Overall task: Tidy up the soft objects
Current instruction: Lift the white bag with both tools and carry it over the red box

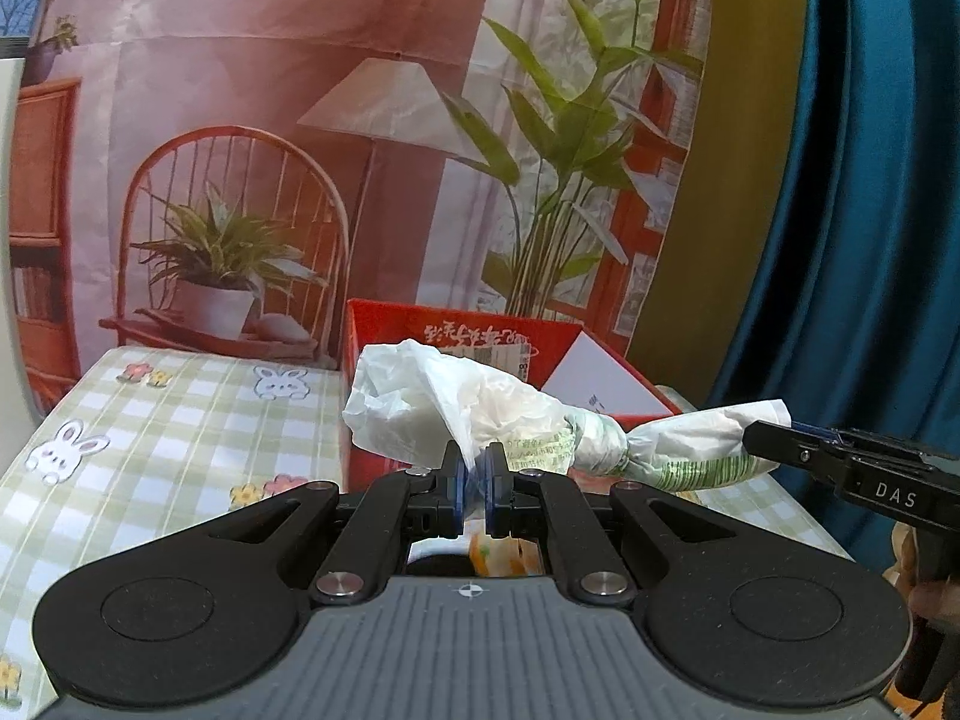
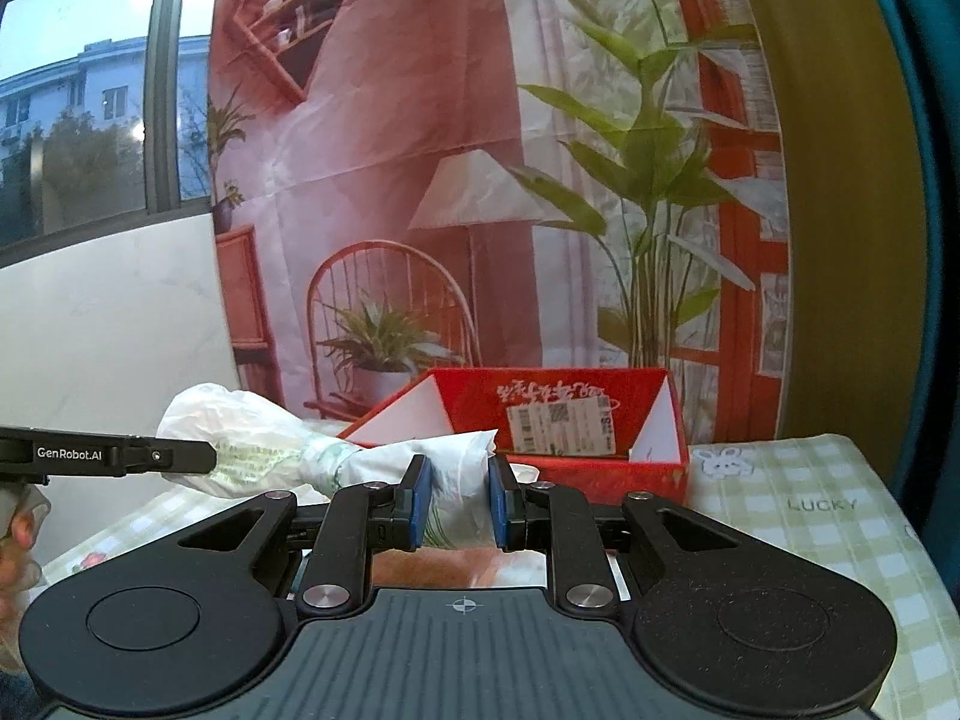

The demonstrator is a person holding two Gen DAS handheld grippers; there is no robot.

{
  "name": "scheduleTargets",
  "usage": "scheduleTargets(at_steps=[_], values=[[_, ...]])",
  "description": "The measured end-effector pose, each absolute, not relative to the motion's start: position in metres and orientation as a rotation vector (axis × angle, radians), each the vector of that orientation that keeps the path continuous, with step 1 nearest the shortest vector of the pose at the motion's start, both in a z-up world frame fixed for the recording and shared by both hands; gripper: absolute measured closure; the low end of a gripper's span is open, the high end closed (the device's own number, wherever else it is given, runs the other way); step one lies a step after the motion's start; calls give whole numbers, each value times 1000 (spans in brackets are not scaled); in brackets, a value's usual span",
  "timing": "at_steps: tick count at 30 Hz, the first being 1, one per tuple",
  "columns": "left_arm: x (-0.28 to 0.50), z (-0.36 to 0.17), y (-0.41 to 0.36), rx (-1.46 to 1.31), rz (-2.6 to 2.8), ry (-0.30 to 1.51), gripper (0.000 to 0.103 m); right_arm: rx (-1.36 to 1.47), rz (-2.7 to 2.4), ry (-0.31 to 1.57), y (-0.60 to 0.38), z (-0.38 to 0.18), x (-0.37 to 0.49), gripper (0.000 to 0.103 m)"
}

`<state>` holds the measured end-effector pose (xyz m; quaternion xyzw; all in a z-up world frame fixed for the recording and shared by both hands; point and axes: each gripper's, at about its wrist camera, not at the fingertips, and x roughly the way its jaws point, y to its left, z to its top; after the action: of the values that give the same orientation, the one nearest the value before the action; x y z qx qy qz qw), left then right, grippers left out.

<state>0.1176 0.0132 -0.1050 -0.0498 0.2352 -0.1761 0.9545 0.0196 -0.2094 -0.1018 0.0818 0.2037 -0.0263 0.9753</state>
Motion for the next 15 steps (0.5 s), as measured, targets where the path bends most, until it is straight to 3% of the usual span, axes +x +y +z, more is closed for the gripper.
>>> scheduleTargets(at_steps=[15], values=[[231,-111,-10,-144,-368,605,96,212,-108,458,-278,-119,120,84]])
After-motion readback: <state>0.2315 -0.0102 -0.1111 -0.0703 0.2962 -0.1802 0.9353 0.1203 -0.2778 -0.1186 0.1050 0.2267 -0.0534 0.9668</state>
